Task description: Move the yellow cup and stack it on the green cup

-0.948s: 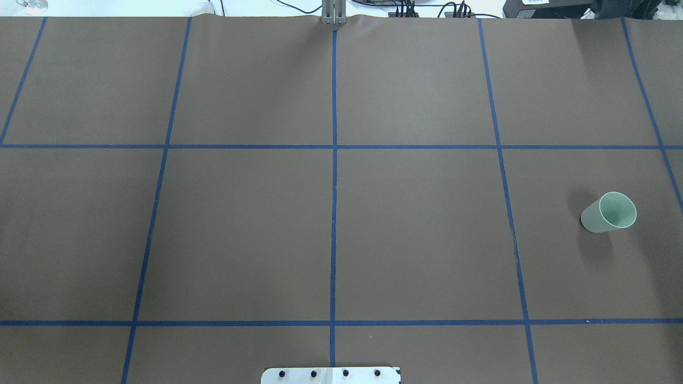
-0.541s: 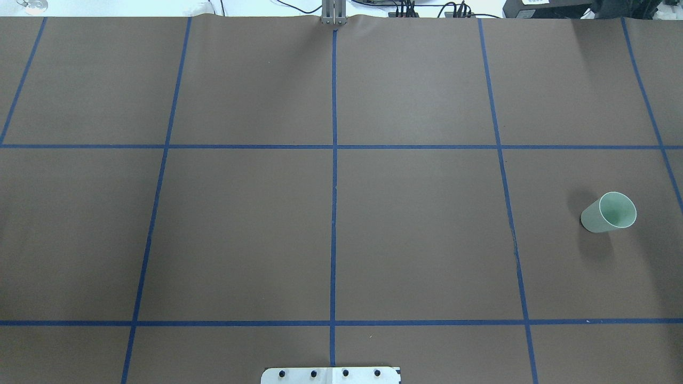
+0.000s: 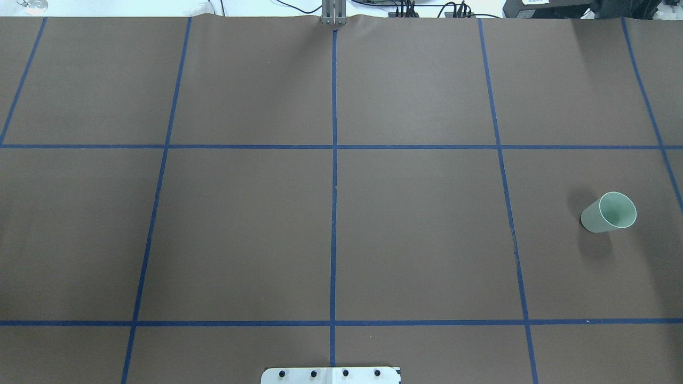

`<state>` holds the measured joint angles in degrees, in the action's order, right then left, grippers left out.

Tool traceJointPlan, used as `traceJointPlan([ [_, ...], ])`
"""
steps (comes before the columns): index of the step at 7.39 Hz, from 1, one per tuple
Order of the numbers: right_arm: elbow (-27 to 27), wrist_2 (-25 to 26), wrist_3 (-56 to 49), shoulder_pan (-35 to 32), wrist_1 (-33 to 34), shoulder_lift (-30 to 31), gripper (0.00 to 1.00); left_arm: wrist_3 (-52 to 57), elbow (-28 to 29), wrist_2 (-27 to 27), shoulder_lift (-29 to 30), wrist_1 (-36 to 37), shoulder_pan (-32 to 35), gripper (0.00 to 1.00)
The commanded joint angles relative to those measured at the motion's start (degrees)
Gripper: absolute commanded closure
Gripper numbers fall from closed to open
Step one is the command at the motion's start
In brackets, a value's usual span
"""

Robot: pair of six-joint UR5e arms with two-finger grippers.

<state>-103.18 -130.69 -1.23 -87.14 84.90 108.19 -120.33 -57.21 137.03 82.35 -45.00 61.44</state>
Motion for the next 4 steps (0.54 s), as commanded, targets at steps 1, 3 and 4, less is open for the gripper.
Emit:
traceJointPlan([
  [1, 0.00, -0.09, 0.00, 0.04, 0.00, 0.01, 0.01, 0.00, -0.01, 0.08, 0.00, 0.00, 0.00, 0.91],
  [3, 0.00, 0.00, 0.00, 0.04, 0.00, 0.01, 0.01, 1.84, -0.01, 0.08, 0.00, 0.00, -0.09, 0.01],
  [4, 0.00, 0.00, 0.00, 0.04, 0.00, 0.01, 0.01, 1.85, -0.01, 0.08, 0.00, 0.00, -0.09, 0.01],
])
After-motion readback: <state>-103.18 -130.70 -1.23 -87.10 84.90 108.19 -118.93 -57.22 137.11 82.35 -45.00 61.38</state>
